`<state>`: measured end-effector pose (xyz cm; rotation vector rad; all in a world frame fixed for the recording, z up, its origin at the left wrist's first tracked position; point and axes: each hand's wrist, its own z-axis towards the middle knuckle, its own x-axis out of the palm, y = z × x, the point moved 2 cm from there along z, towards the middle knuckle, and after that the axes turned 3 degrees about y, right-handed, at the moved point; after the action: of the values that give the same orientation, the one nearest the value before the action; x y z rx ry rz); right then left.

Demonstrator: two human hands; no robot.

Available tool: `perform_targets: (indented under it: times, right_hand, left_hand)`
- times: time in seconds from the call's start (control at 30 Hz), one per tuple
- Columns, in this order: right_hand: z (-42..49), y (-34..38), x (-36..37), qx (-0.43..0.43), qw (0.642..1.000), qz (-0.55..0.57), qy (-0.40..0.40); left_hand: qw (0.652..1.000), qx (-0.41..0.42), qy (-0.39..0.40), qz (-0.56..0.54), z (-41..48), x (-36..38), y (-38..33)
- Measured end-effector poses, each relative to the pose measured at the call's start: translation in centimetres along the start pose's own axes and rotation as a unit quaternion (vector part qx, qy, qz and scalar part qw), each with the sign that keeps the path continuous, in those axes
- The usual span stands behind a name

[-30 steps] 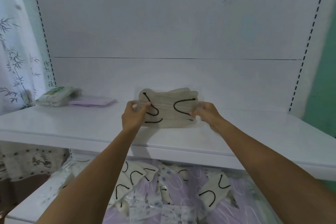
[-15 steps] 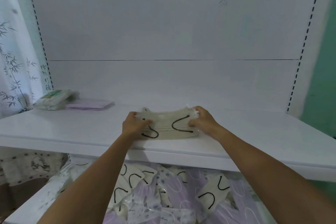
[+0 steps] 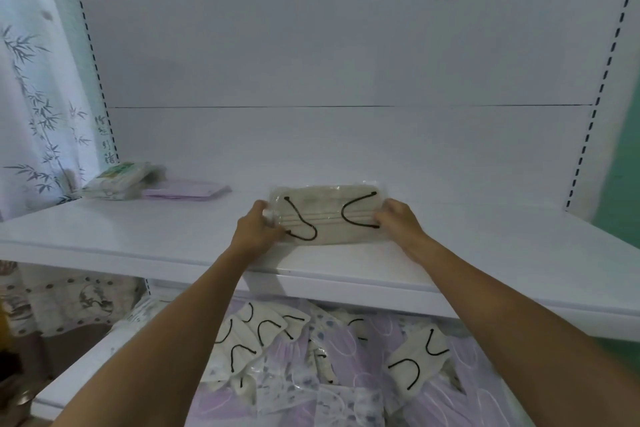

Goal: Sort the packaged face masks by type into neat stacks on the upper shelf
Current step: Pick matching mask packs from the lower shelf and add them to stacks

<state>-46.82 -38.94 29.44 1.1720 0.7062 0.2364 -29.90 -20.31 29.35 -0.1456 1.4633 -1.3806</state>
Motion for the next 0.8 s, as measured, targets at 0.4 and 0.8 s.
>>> perform_targets:
  times: [0.4, 0.8]
  right_hand:
    - [5.3, 4.8, 7.8, -0.108, 0.988, -0.082, -0.072]
    - [12.2, 4.8, 17.4, -0.03, 0.919, -0.375, 0.116]
  left_hand:
    - [0.979, 0.1, -0.149, 0.095, 6.5, -6.7, 2.9]
    - [0.96, 0.083, 0.072, 0.256, 15.6, -9.1, 12.1]
